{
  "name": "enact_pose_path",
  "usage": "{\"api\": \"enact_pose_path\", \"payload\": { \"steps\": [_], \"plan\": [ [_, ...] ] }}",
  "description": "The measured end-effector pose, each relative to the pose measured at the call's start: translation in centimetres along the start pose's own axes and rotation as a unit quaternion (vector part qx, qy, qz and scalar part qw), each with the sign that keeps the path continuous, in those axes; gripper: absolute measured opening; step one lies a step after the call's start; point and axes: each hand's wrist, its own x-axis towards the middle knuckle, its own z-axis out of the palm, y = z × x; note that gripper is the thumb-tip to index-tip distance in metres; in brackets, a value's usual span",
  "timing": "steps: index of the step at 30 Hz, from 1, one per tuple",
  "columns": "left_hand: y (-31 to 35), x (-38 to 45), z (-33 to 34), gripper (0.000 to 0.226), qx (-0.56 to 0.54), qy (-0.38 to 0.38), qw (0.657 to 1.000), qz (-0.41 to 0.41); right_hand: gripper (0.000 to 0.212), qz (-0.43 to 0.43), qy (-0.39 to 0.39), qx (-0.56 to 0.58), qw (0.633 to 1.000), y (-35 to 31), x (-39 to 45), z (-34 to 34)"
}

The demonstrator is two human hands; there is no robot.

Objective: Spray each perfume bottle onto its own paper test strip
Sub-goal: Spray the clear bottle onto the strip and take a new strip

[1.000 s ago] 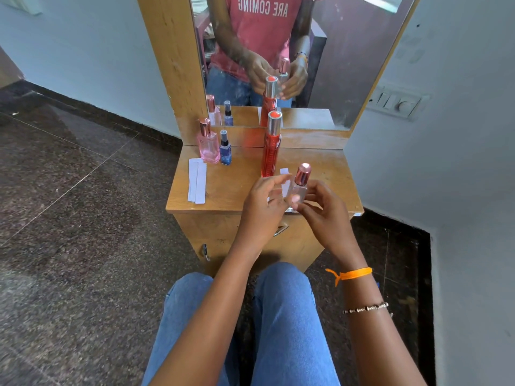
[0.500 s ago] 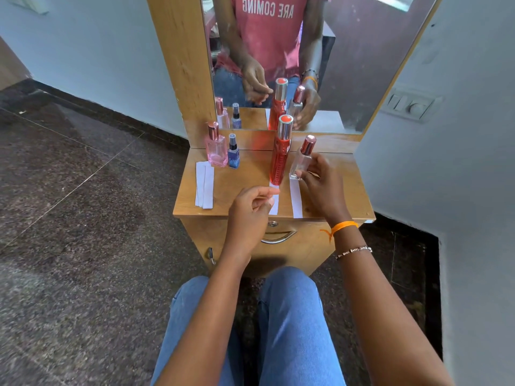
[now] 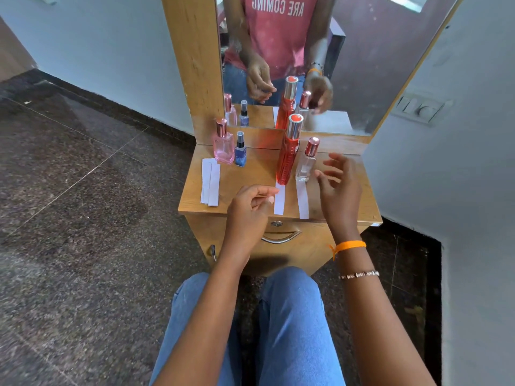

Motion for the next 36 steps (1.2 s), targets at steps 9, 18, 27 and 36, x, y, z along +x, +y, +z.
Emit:
{"api": "enact_pose_path", "payload": {
  "steps": [9,18,27,36],
  "plan": [
    [-2.3,2.3,-5.4,0.028,0.141,0.217,0.966,-0.006,0.009,-0.145,-0.219,-0.016,0.965,-4.5,-4.1,7.2],
    [-3.1,3.2,-7.0,0.031,0.289,0.176,0.939,-0.060,0.060,-0.149,-0.333,-0.113,0.924,-4.7,-2.6,12.9],
    [-3.3,3.4,-7.7,0.033,0.274,0.145,0.949,-0.062,0.035,-0.120,-0.303,-0.111,0.939,-4.9,-2.6,12.9],
    [-3.9,3.6,-8.1,0.030,0.249,0.142,0.956,-0.054,0.026,-0.086,-0.259,-0.090,0.958,-4.7,-3.3,13.3]
  ]
}}
